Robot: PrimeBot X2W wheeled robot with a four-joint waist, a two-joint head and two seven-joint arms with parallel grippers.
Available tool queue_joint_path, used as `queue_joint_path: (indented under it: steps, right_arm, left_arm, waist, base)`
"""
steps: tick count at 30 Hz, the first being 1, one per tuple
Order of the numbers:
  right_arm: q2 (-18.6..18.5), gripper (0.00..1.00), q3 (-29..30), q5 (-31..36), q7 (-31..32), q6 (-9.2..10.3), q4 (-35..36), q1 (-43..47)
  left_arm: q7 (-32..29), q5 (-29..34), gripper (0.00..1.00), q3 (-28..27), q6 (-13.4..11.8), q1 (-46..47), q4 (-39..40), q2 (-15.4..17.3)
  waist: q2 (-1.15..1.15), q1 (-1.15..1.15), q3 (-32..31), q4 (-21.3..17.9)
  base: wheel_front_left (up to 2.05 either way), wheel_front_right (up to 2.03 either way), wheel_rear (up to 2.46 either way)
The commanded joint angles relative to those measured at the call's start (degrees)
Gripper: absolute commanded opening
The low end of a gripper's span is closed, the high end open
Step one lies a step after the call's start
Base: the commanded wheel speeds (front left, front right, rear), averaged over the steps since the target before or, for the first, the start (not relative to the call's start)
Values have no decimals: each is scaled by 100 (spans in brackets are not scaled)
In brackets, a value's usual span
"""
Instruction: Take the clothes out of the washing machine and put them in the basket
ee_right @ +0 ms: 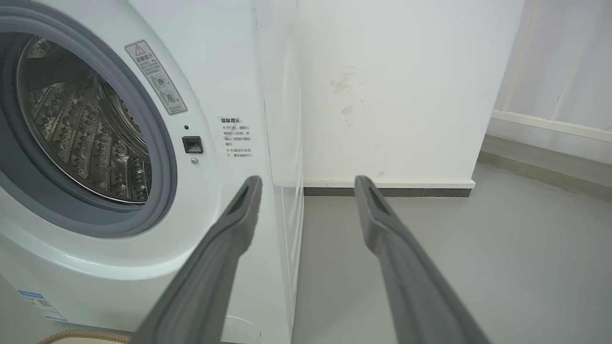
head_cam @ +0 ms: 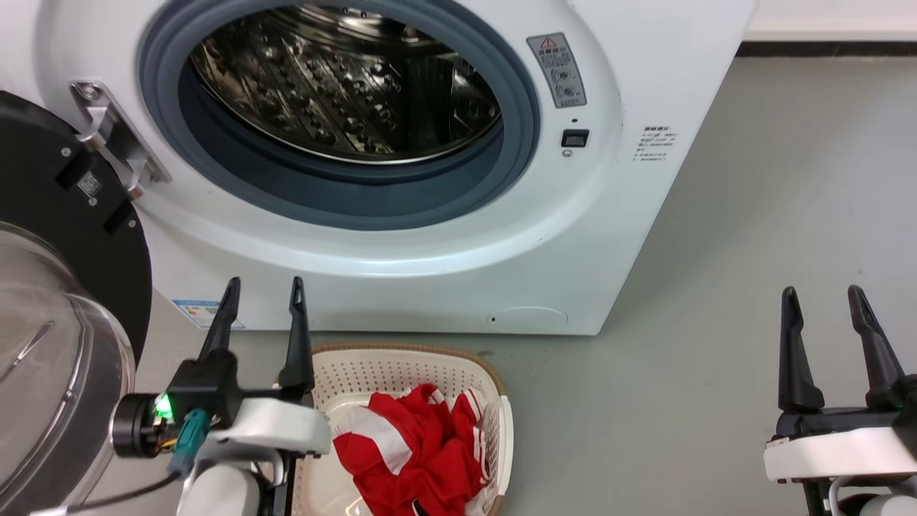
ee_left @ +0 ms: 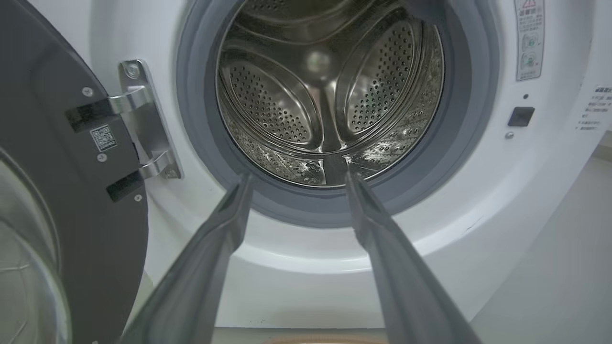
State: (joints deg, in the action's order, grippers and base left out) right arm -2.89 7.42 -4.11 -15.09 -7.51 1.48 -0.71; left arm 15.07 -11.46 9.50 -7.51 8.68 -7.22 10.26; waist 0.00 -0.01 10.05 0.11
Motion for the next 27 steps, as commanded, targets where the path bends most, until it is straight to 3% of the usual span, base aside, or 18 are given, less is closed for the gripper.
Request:
queue_joint_path:
  steps: [1,10,27]
  right_arm:
    - [4,100,-5,15,-12,4,14,60]
    - [4,100,-88,-18,-12,4,-6,342]
    - [4,100,-198,-49,-12,4,-82,713]
  left_arm:
    - [15,55,100,-60,29,-86,61,-35]
    - [15,525,100,-704,261,-806,622,-476]
    - [15,840,100,-1034,482,-1408,523,-715]
  waist:
    - [0,1,-68,-8]
    - [0,1,-425,-64]
    - [0,1,-752,-79]
  base:
    - [0,0,0]
    - [0,0,0]
    - [0,0,0]
